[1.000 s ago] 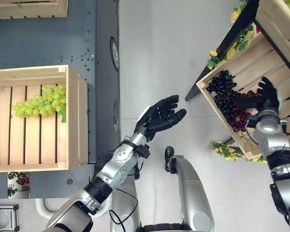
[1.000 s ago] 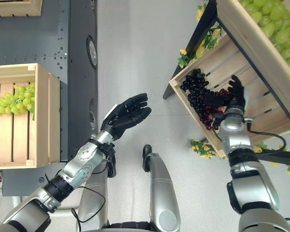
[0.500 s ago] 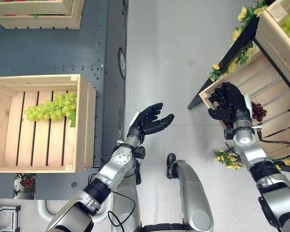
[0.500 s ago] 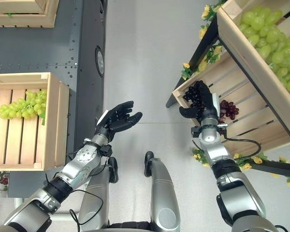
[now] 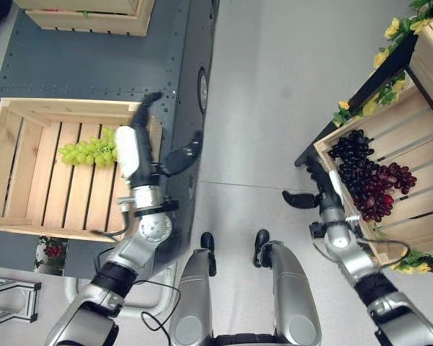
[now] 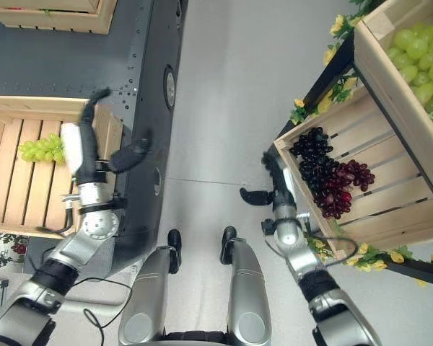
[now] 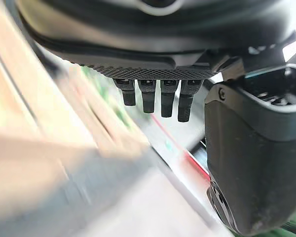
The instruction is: Pick up the fruits from the basket on one side to the basket on the other side
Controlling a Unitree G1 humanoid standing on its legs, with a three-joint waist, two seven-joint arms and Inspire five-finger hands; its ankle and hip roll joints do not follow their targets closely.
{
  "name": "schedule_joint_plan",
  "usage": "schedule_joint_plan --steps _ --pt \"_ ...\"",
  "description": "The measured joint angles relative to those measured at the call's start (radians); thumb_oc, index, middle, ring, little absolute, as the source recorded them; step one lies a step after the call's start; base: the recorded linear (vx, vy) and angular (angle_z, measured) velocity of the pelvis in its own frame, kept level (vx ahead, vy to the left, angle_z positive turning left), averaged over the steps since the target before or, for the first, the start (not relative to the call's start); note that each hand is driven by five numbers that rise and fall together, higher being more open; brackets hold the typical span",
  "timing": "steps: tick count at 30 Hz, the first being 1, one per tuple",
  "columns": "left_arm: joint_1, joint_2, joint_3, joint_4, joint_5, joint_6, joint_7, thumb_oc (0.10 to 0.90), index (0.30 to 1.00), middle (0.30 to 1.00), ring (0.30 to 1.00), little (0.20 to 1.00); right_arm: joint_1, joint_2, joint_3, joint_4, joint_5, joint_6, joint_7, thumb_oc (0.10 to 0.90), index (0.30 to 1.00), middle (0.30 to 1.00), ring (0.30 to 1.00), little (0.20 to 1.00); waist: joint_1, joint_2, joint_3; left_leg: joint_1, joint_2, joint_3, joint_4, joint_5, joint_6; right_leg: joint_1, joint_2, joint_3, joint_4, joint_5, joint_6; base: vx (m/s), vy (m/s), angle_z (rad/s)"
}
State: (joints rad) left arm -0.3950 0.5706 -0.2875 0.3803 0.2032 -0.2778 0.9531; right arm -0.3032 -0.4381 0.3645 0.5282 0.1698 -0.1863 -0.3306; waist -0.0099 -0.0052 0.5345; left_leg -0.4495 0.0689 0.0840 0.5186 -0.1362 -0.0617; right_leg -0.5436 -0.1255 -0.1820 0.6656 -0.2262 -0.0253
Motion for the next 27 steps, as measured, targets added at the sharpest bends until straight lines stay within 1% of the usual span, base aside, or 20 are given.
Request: schedule_joint_plan --steps 1,2,3,5,8,10,12,13,15,16,20,22,25,26,27 --pt "-0.002 0.012 0.023 0.021 0.001 0.013 0.045 0.800 0.900 0.900 0.900 0.900 0.020 0.001 0.013 0.000 0.001 0.000 0.007 0.800 0.900 0.900 0.900 0.900 -0.001 0.003 0.000 0.000 -0.001 0.000 -0.008 0.001 -0.001 0.004 -0.005 -0.007 -0.007 0.001 0.001 0.04 0.085 0.06" --pt "-0.005 0.026 0.032 0.035 0.001 0.014 0.063 0.800 0.900 0.900 0.900 0.900 0.028 0.000 0.024 0.000 0.002 0.000 0.007 0.800 0.900 0.900 0.900 0.900 -0.002 0.004 0.000 -0.004 -0.001 0.000 -0.013 0.002 -0.001 0.006 -0.008 -0.015 -0.011 0.001 0.001 0.03 0.083 0.19" --pt "-0.014 0.049 0.064 0.057 0.001 0.019 0.089 0.800 0.900 0.900 0.900 0.900 0.044 -0.003 0.043 0.000 0.003 0.000 0.010 0.800 0.900 0.900 0.900 0.900 -0.006 0.007 0.000 -0.001 -0.003 0.000 -0.023 0.007 0.003 0.012 -0.014 -0.026 -0.014 0.002 0.001 0.04 0.081 0.20" --pt "-0.028 0.066 0.113 0.075 0.002 0.023 0.124 0.800 0.900 0.900 0.900 0.900 0.046 -0.012 0.064 0.000 0.003 0.000 0.020 0.800 0.900 0.900 0.900 0.900 0.001 0.007 0.000 0.000 -0.010 0.000 -0.034 0.011 0.008 0.014 -0.022 -0.031 -0.016 0.002 0.001 0.05 0.066 0.22" --pt "-0.083 0.120 0.139 0.123 -0.001 0.034 0.130 0.800 0.900 0.900 0.900 0.900 0.023 -0.030 0.082 0.004 0.004 0.000 0.048 0.800 0.900 0.900 0.900 0.900 0.006 0.008 0.000 -0.009 -0.021 -0.011 -0.037 0.020 0.016 0.015 -0.036 -0.049 -0.015 0.002 0.002 0.05 0.053 0.26" --pt "-0.122 0.155 0.135 0.157 -0.003 0.066 0.125 0.800 0.900 0.900 0.900 0.900 0.002 -0.034 0.083 0.008 0.005 0.000 0.057 0.800 0.900 0.900 0.900 0.900 0.014 0.008 0.000 -0.014 -0.030 -0.018 -0.038 0.027 0.020 0.015 -0.041 -0.049 -0.016 0.000 0.007 0.01 0.055 0.18" --pt "-0.195 0.217 0.076 0.213 -0.005 0.142 0.086 0.800 0.900 0.900 0.900 0.900 -0.029 -0.053 0.094 0.015 0.005 0.000 0.080 0.800 0.900 0.900 0.900 0.900 0.024 0.008 0.000 -0.021 -0.036 -0.026 -0.038 0.036 0.022 0.012 -0.045 -0.050 -0.018 -0.001 0.015 -0.02 0.067 0.16" --pt "-0.202 0.226 0.072 0.215 -0.006 0.153 0.079 0.800 0.900 0.900 0.900 0.900 -0.037 -0.057 0.096 0.015 0.005 0.000 0.083 0.800 0.900 0.900 0.900 0.900 0.026 0.008 0.000 -0.024 -0.036 -0.026 -0.039 0.038 0.022 0.011 -0.045 -0.050 -0.018 -0.001 0.017 -0.03 0.073 0.14" --pt "-0.253 0.271 0.012 0.256 -0.025 0.178 0.049 0.800 0.900 0.900 0.900 0.900 -0.065 -0.077 0.115 0.017 0.005 0.000 0.093 0.800 0.900 0.900 0.900 0.900 0.026 0.008 0.000 -0.043 -0.034 -0.026 -0.036 0.045 0.022 -0.004 -0.046 -0.051 -0.014 -0.005 0.014 -0.02 0.049 0.19" --pt "-0.297 0.294 -0.028 0.276 -0.053 0.199 0.007 0.800 0.900 0.900 0.900 0.900 -0.084 -0.089 0.116 0.019 0.006 0.000 0.100 0.800 0.900 0.900 0.900 0.900 0.025 0.007 0.000 -0.071 -0.033 -0.025 -0.032 0.051 0.022 -0.028 -0.044 -0.050 -0.007 -0.004 0.013 -0.02 0.039 0.23" --pt "-0.377 0.294 -0.111 0.374 -0.061 0.250 -0.093 0.800 0.900 0.900 0.900 0.900 -0.122 -0.100 0.119 0.037 0.015 0.000 0.129 0.800 0.900 0.900 0.900 0.900 0.022 0.007 -0.001 -0.138 -0.024 -0.025 0.010 0.054 0.023 -0.082 -0.038 -0.051 0.013 -0.001 0.017 -0.03 0.039 0.07" --pt "-0.406 0.293 -0.182 0.407 -0.056 0.299 -0.157 0.800 0.900 0.900 0.900 0.900 -0.137 -0.099 0.126 0.058 0.039 0.001 0.138 0.800 0.900 0.900 0.900 0.900 0.017 0.007 0.000 -0.167 -0.020 -0.024 0.035 0.049 0.025 -0.104 -0.037 -0.052 0.023 0.000 0.016 -0.02 0.045 0.03" --pt "-0.411 0.292 -0.222 0.421 -0.052 0.346 -0.231 0.800 0.900 0.900 0.900 0.900 -0.140 -0.102 0.133 0.063 0.047 0.001 0.159 0.800 0.900 0.900 0.900 0.900 0.003 0.006 0.000 -0.186 -0.017 -0.024 0.050 0.045 0.029 -0.113 -0.034 -0.052 0.028 0.001 0.016 -0.03 0.053 0.06" --pt "-0.435 0.292 -0.259 0.462 -0.052 0.368 -0.270 0.800 0.900 0.900 0.900 0.900 -0.141 -0.102 0.137 0.064 0.052 0.001 0.167 0.800 0.900 0.900 0.900 0.900 -0.005 0.004 0.000 -0.188 -0.016 -0.023 0.052 0.043 0.031 -0.114 -0.033 -0.050 0.028 0.001 0.017 -0.04 0.066 0.03" --pt "-0.453 0.291 -0.276 0.492 -0.052 0.386 -0.299 0.800 0.900 0.900 0.900 0.900 -0.144 -0.102 0.142 0.064 0.060 0.001 0.175 0.800 0.900 0.900 0.900 0.900 -0.008 -0.002 0.000 -0.190 -0.016 -0.020 0.055 0.042 0.033 -0.117 -0.032 -0.048 0.025 0.002 0.018 -0.03 0.058 -0.02"
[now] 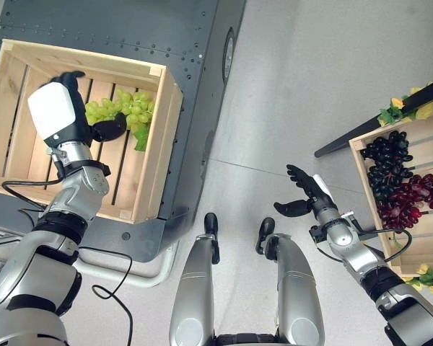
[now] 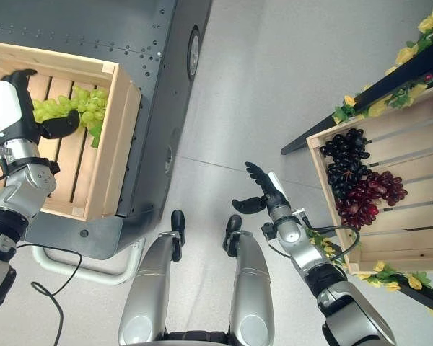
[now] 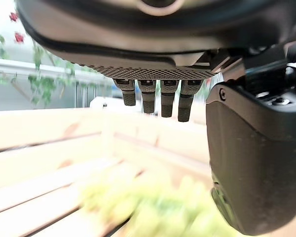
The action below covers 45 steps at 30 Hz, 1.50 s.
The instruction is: Pick up the fruits from the basket on one side to the basket on the other side
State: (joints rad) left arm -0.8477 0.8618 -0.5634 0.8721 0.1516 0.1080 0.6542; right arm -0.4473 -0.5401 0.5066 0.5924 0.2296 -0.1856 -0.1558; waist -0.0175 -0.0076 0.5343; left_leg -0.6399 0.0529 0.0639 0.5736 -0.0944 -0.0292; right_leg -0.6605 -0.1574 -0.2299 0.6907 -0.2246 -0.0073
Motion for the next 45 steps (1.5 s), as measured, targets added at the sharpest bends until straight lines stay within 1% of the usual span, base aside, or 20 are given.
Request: schedule_joint_plan --steps 2,4,8,12,15,20,25,29,31,35,37,39,45 --pt "-0.025 0.000 -0.011 0.046 0.000 0.025 -0.039 0.800 0.900 0.900 0.900 0.900 -0.005 0.000 0.009 0.001 0.015 0.000 0.020 0.800 0.900 0.900 0.900 0.900 -0.005 -0.007 -0.001 -0.010 0.002 0.003 0.010 -0.004 0.001 -0.008 0.002 0.003 0.003 0.001 0.001 -0.02 0.031 -0.06" --pt "-0.031 0.000 -0.010 0.061 0.000 0.039 -0.053 0.800 0.900 0.900 0.900 0.900 -0.005 0.000 0.011 0.005 0.015 0.000 0.030 0.800 0.900 0.900 0.900 0.900 -0.010 -0.008 -0.001 -0.022 0.004 0.003 0.012 -0.005 0.003 -0.017 0.003 0.004 0.005 0.001 0.002 0.00 0.000 0.00" --pt "-0.032 -0.001 -0.011 0.094 0.015 0.052 -0.073 0.800 0.900 0.900 0.900 0.900 -0.006 0.000 0.013 0.031 0.017 0.000 0.055 0.800 0.900 0.900 0.900 0.900 -0.013 -0.018 -0.001 -0.034 0.008 0.005 0.021 -0.006 0.004 -0.030 0.005 0.006 0.011 0.001 0.002 0.00 0.029 -0.01" --pt "-0.033 -0.004 -0.012 0.123 0.019 0.041 -0.073 0.800 0.900 0.900 0.900 0.900 -0.020 -0.001 0.017 0.044 0.024 -0.001 0.060 0.800 0.900 0.900 0.900 0.900 -0.019 -0.025 -0.001 -0.046 0.013 0.008 0.027 -0.005 0.002 -0.040 0.008 0.005 0.016 0.005 -0.001 -0.01 0.013 -0.01" --pt "-0.037 -0.007 -0.013 0.119 0.054 0.028 -0.073 0.800 0.900 0.900 0.900 0.900 -0.034 0.000 0.017 0.045 0.024 -0.001 0.060 0.800 0.900 0.900 0.900 0.900 -0.020 -0.026 -0.001 -0.051 0.016 0.008 0.029 -0.005 0.002 -0.044 0.008 0.004 0.016 0.004 -0.002 0.00 0.000 0.00" --pt "-0.077 -0.006 -0.021 0.120 0.091 0.013 -0.073 0.800 0.900 0.900 0.900 0.900 -0.049 -0.001 0.017 0.044 0.024 -0.001 0.060 0.800 0.900 0.900 0.900 0.900 -0.019 -0.027 -0.001 -0.058 0.016 0.008 0.030 -0.005 0.002 -0.050 0.008 0.003 0.015 0.004 -0.002 0.01 0.027 0.00" --pt "-0.130 -0.006 -0.062 0.121 0.119 0.007 -0.073 0.800 0.900 0.900 0.900 0.900 -0.062 -0.001 0.017 0.044 0.024 -0.001 0.060 0.800 0.900 0.900 0.900 0.900 -0.021 -0.030 -0.001 -0.090 0.017 0.009 0.039 -0.006 0.003 -0.078 0.005 0.001 0.020 0.005 -0.002 0.01 0.033 0.01" --pt "-0.160 -0.004 -0.094 0.121 0.153 -0.007 -0.071 0.800 0.900 0.900 0.900 0.900 -0.070 -0.001 0.017 0.050 0.027 -0.001 0.064 0.800 0.900 0.900 0.900 0.900 -0.023 -0.037 0.000 -0.118 0.018 0.011 0.054 -0.008 0.006 -0.103 0.003 0.000 0.031 0.005 -0.002 0.02 0.036 0.01" --pt "-0.164 -0.004 -0.101 0.119 0.169 -0.010 -0.070 0.800 0.900 0.900 0.900 0.900 -0.068 -0.001 0.017 0.054 0.056 -0.001 0.069 0.800 0.900 0.900 0.900 0.900 -0.023 -0.038 0.000 -0.121 0.019 0.012 0.060 -0.013 0.009 -0.103 0.003 0.000 0.032 0.005 -0.001 0.05 0.033 -0.01" --pt "-0.187 0.003 -0.121 0.122 0.176 -0.007 -0.073 0.800 0.900 0.900 0.900 0.900 -0.071 -0.005 0.017 0.055 0.057 -0.001 0.070 0.800 0.900 0.900 0.900 0.900 -0.023 -0.050 -0.001 -0.132 0.020 0.017 0.072 -0.019 0.014 -0.112 0.003 0.001 0.041 0.005 0.000 -0.02 0.014 -0.01" --pt "-0.194 0.007 -0.138 0.121 0.213 -0.008 -0.084 0.800 0.900 0.900 0.900 0.900 -0.075 -0.004 0.018 0.058 0.058 -0.002 0.071 0.800 0.900 0.900 0.900 0.900 -0.023 -0.055 -0.001 -0.141 0.022 0.022 0.083 -0.021 0.019 -0.121 0.001 0.003 0.043 0.005 0.000 -0.03 0.007 0.00" --pt "-0.206 0.018 -0.177 0.121 0.243 -0.009 -0.123 0.800 0.900 0.900 0.900 0.900 -0.086 -0.006 0.016 0.059 0.058 -0.007 0.074 0.800 0.900 0.900 0.900 0.900 -0.023 -0.058 -0.001 -0.156 0.024 0.022 0.088 -0.021 0.018 -0.133 0.002 0.003 0.046 0.006 0.001 0.00 0.000 0.00" --pt "-0.236 0.022 -0.177 0.133 0.251 -0.016 -0.169 0.800 0.900 0.900 0.900 0.900 -0.096 -0.011 0.016 0.067 0.064 -0.011 0.079 0.800 0.900 0.900 0.900 0.900 -0.024 -0.061 -0.001 -0.179 0.026 0.022 0.090 -0.020 0.017 -0.154 0.003 0.001 0.046 0.009 0.001 0.01 0.025 0.00"
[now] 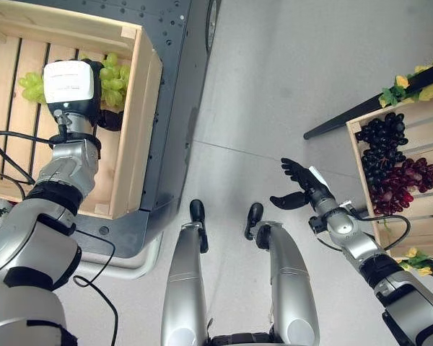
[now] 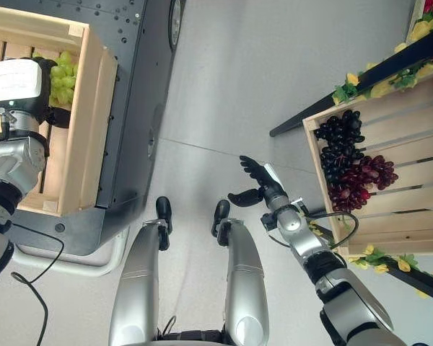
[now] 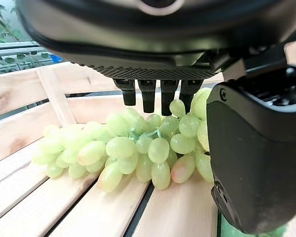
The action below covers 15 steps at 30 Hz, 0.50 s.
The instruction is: Pick up the fruits from the basket on one side to the basket on the other side
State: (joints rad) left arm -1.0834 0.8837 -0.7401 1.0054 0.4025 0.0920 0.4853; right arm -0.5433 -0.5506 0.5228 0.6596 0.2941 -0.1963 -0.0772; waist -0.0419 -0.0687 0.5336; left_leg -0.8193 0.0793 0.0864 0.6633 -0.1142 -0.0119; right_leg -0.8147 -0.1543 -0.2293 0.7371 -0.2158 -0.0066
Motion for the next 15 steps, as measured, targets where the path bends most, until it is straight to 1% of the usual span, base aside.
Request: schedule_joint_plan --steps 4,6,11,15 --pt "-0.019 0.006 0.000 0.019 0.000 0.006 -0.062 0.800 0.900 0.900 0.900 0.900 -0.007 -0.004 0.000 0.002 0.003 -0.001 0.006 0.800 0.900 0.900 0.900 0.900 -0.001 -0.002 0.000 0.007 0.001 0.003 0.004 -0.003 0.001 0.007 -0.001 0.001 -0.001 0.000 -0.001 0.00 0.028 -0.02" --pt "-0.036 0.010 0.000 0.022 -0.002 0.013 -0.093 0.800 0.900 0.900 0.900 0.900 -0.012 -0.010 0.000 0.001 0.029 -0.001 0.015 0.800 0.900 0.900 0.900 0.900 -0.002 -0.002 0.000 0.006 0.001 0.003 0.006 -0.003 0.001 0.007 -0.002 0.001 0.000 0.000 0.000 -0.02 0.032 0.01" --pt "-0.052 0.010 -0.002 0.025 -0.003 0.014 -0.135 0.800 0.900 0.900 0.900 0.900 -0.012 -0.018 0.000 0.001 0.033 -0.003 0.017 0.800 0.900 0.900 0.900 0.900 -0.002 -0.003 -0.001 0.005 0.001 0.002 0.003 -0.003 0.003 0.007 -0.003 0.000 -0.004 0.000 0.000 0.00 0.006 0.00" --pt "-0.059 0.010 -0.002 0.025 -0.002 0.029 -0.142 0.800 0.900 0.900 0.900 0.900 -0.008 -0.022 0.000 0.001 0.037 -0.005 0.017 0.800 0.900 0.900 0.900 0.900 -0.003 -0.003 -0.001 0.000 0.003 0.001 0.001 -0.003 0.002 0.004 -0.001 -0.001 -0.009 0.000 0.001 0.00 0.000 0.00"
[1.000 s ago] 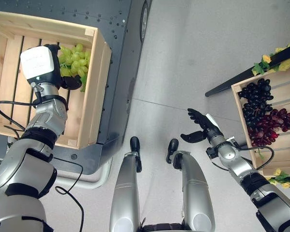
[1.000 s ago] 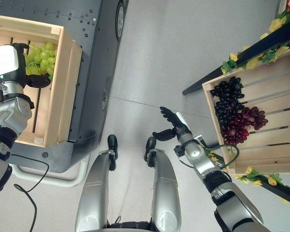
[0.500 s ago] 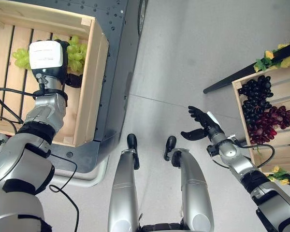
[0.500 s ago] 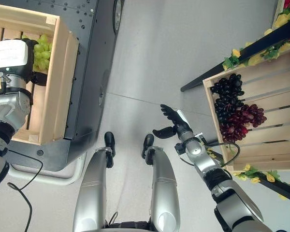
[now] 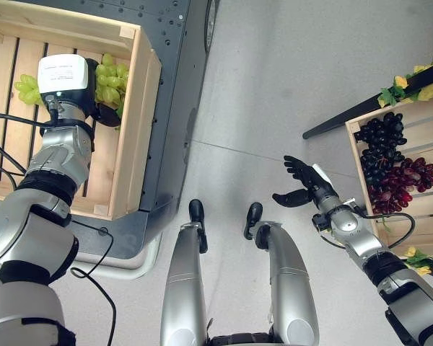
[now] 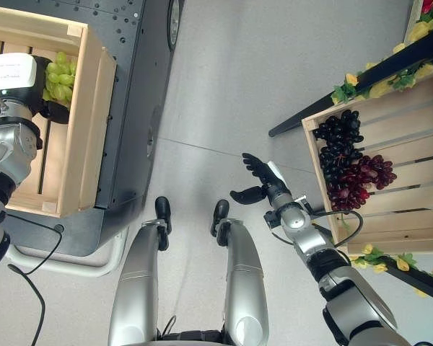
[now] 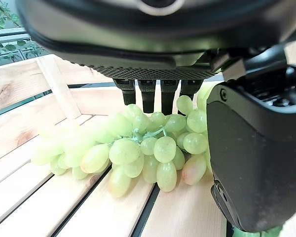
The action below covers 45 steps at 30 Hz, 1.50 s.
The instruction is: Pick up the fruits from the basket on one side to the basket on the other side
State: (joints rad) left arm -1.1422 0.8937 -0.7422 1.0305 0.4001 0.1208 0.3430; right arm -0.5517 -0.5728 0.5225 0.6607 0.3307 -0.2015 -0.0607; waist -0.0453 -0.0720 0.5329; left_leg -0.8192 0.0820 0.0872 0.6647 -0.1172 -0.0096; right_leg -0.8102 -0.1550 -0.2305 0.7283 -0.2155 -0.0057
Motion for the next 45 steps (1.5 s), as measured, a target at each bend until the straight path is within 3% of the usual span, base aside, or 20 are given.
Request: schedule_joint_plan --steps 10,11,12,13,22,32,37,40,41,45 --pt "-0.025 0.010 0.000 0.010 0.003 0.047 0.007 0.800 0.900 0.900 0.900 0.900 -0.010 -0.008 0.000 0.000 0.032 -0.019 -0.001 0.800 0.900 0.900 0.900 0.900 -0.007 -0.001 0.000 -0.008 0.001 0.001 0.003 -0.003 0.004 0.000 0.002 -0.004 -0.009 0.004 0.005 0.00 0.000 0.00" --pt "-0.025 0.010 0.000 0.016 -0.005 0.049 0.008 0.665 0.698 0.698 0.698 0.698 -0.012 -0.008 0.000 0.000 0.032 -0.026 -0.001 0.800 0.900 0.900 0.900 0.900 -0.010 -0.001 0.000 -0.008 0.001 0.001 0.005 -0.003 0.005 0.000 0.002 -0.004 -0.009 0.005 0.007 0.00 0.000 0.00" --pt "-0.025 0.010 0.000 0.020 -0.005 0.049 0.009 0.419 0.328 0.328 0.328 0.328 -0.012 -0.008 0.000 0.000 0.033 -0.028 -0.001 0.800 0.900 0.900 0.900 0.900 -0.012 -0.001 0.000 -0.009 0.001 0.001 0.006 -0.004 0.005 0.000 0.002 -0.004 -0.009 0.005 0.007 0.00 0.000 0.00" --pt "-0.025 0.010 0.000 0.033 -0.005 0.049 0.014 0.400 0.300 0.300 0.300 0.300 -0.015 -0.008 0.000 0.000 0.036 -0.031 -0.001 0.800 0.900 0.900 0.900 0.900 -0.019 -0.001 0.000 -0.011 0.001 0.000 0.008 -0.005 0.007 0.000 0.002 -0.004 -0.010 0.005 0.007 0.00 0.000 0.00" --pt "-0.033 0.014 0.001 0.043 -0.002 0.040 0.024 0.400 0.300 0.300 0.300 0.300 0.020 -0.008 -0.004 -0.001 0.041 -0.035 -0.001 0.800 0.900 0.900 0.900 0.900 -0.028 -0.006 0.000 -0.013 0.000 0.009 0.021 -0.012 0.018 0.000 0.002 0.004 -0.011 0.011 0.017 0.00 0.006 -0.01" --pt "-0.027 0.014 -0.038 0.041 -0.011 -0.031 0.020 0.400 0.300 0.300 0.300 0.300 0.027 -0.007 -0.006 -0.007 0.041 -0.038 -0.001 0.800 0.900 0.900 0.900 0.900 -0.028 -0.006 0.000 -0.004 -0.005 0.017 0.029 -0.015 0.023 0.008 -0.005 0.009 -0.004 0.014 0.020 0.00 0.000 0.00" --pt "0.034 0.013 -0.014 0.026 -0.088 -0.085 0.056 0.400 0.300 0.300 0.300 0.300 0.039 -0.004 -0.007 -0.020 0.041 -0.041 -0.001 0.800 0.900 0.900 0.900 0.900 -0.029 -0.006 0.000 0.054 -0.004 0.025 0.017 -0.017 0.025 0.057 -0.005 0.015 -0.008 0.014 0.020 0.00 -0.045 -0.04" --pt "0.069 0.013 0.025 0.000 -0.138 -0.120 0.108 0.400 0.300 0.300 0.300 0.300 0.060 -0.004 -0.010 -0.040 0.040 -0.045 -0.001 0.800 0.900 0.900 0.900 0.900 -0.022 -0.006 0.000 0.078 -0.004 0.028 0.015 -0.016 0.025 0.078 -0.002 0.023 -0.011 0.014 0.020 0.01 -0.058 -0.02" --pt "0.120 0.010 0.113 -0.037 -0.184 -0.145 0.124 0.400 0.300 0.300 0.300 0.300 0.070 0.002 -0.010 -0.044 0.040 -0.045 -0.001 0.800 0.900 0.900 0.900 0.900 -0.022 -0.006 0.000 0.092 -0.004 0.030 0.017 -0.016 0.025 0.090 -0.002 0.025 -0.008 0.014 0.020 0.03 -0.036 -0.05" --pt "0.231 -0.015 0.248 -0.094 -0.331 -0.178 0.164 0.400 0.300 0.300 0.300 0.300 0.119 0.004 -0.020 -0.081 0.038 -0.045 -0.001 0.800 0.900 0.900 0.900 0.900 -0.020 -0.006 0.000 0.154 -0.009 0.031 -0.004 -0.015 0.022 0.145 -0.005 0.028 -0.013 0.011 0.020 0.01 -0.052 0.00"
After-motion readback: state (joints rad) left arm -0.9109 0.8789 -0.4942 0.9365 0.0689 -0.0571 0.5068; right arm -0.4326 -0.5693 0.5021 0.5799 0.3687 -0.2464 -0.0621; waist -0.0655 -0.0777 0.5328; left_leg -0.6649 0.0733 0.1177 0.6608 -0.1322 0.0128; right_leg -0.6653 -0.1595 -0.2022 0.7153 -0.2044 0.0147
